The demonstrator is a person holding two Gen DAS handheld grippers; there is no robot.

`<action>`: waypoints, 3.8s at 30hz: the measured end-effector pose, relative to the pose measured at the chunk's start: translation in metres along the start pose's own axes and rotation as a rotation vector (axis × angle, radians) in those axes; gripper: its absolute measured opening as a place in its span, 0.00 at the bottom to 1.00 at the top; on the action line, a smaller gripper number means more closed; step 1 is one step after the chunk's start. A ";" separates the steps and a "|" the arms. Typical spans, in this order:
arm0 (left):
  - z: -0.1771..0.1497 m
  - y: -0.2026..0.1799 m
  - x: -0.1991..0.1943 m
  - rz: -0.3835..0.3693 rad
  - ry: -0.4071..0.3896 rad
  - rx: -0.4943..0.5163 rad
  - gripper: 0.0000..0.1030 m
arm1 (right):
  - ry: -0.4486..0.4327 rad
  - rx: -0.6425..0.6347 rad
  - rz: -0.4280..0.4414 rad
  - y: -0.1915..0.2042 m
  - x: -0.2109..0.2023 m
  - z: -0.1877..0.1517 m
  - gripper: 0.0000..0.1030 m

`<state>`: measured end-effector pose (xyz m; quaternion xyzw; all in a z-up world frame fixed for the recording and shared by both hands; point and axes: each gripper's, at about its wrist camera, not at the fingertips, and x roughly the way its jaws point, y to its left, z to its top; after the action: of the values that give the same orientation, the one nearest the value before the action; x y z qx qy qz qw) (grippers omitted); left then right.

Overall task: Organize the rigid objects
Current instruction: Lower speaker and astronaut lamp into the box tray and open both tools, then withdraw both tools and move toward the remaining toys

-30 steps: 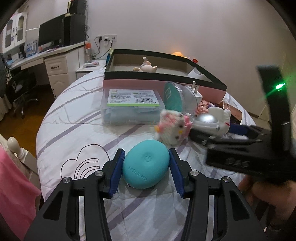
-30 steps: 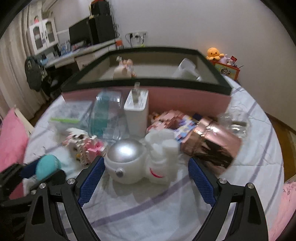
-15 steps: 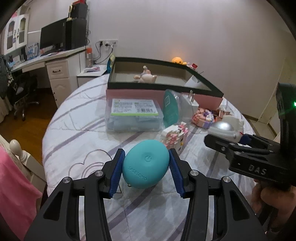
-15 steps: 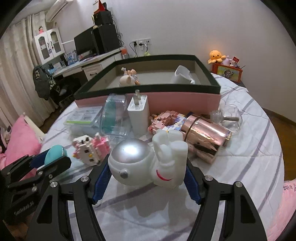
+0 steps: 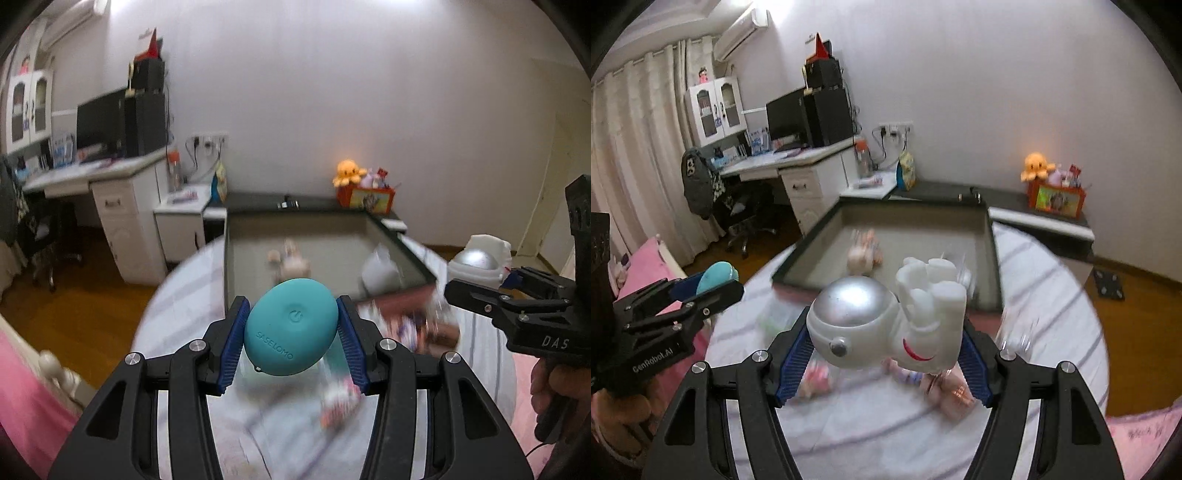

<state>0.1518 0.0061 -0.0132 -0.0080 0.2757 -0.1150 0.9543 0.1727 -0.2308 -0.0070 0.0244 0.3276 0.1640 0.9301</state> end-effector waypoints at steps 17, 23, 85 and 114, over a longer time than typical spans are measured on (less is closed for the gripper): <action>0.104 0.010 0.176 0.009 0.104 -0.036 0.48 | 0.111 0.120 -0.039 -0.069 0.145 0.099 0.70; 0.093 0.011 0.228 0.009 0.211 -0.057 0.48 | 0.196 0.133 -0.040 -0.081 0.188 0.092 0.70; -0.048 -0.029 -0.089 0.093 -0.078 -0.067 1.00 | -0.184 0.127 -0.156 0.015 -0.109 -0.055 0.81; -0.077 -0.033 -0.072 0.092 0.002 -0.053 1.00 | -0.112 0.125 -0.179 0.009 -0.097 -0.072 0.81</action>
<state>0.0452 -0.0059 -0.0378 -0.0206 0.2798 -0.0639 0.9577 0.0544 -0.2577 -0.0038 0.0623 0.2857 0.0580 0.9545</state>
